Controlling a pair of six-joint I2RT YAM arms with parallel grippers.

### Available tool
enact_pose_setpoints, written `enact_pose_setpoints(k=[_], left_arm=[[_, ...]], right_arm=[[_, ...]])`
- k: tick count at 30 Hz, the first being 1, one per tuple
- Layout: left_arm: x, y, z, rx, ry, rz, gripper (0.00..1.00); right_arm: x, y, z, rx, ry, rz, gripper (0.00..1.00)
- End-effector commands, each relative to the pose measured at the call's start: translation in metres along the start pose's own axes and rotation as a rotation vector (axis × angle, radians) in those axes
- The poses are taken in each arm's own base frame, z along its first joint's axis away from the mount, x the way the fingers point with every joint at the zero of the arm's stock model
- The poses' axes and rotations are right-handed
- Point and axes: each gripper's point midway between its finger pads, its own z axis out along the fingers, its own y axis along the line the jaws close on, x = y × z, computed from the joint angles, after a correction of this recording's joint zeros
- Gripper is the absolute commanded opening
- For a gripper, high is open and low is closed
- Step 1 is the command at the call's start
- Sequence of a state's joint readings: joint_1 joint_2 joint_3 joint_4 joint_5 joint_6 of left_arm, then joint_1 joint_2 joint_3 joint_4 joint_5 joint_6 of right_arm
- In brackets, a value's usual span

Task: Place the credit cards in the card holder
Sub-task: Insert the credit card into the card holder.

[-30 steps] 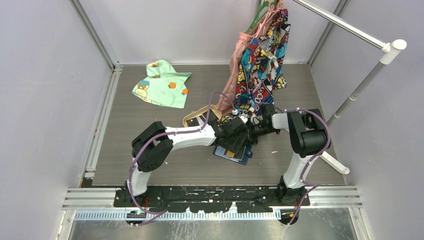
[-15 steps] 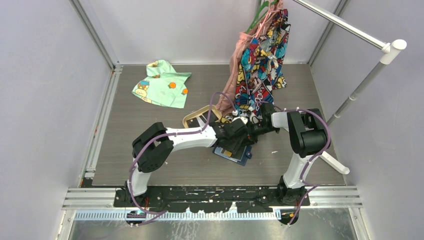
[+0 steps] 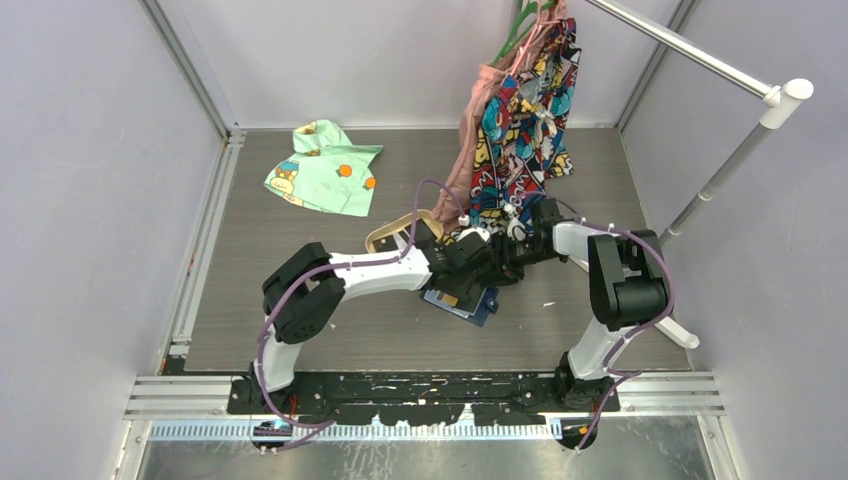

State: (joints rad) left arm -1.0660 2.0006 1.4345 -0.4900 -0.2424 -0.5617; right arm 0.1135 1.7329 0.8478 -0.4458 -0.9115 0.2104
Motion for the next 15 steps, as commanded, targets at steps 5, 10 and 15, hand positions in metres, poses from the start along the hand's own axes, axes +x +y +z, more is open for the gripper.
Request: enact_pose_setpoints(k=[5, 10, 15], left_arm=[[-0.009, 0.000, -0.009, 0.046, -0.007, -0.045, 0.44], [-0.028, -0.009, -0.032, 0.124, -0.087, -0.056, 0.49], [-0.034, 0.010, -0.056, 0.117, -0.168, -0.100, 0.46]], right_arm=[[-0.011, 0.008, -0.014, 0.039, -0.063, -0.096, 0.30], [-0.007, 0.004, -0.009, 0.064, -0.055, -0.085, 0.17], [-0.003, 0.006, 0.004, 0.104, -0.042, -0.103, 0.11]])
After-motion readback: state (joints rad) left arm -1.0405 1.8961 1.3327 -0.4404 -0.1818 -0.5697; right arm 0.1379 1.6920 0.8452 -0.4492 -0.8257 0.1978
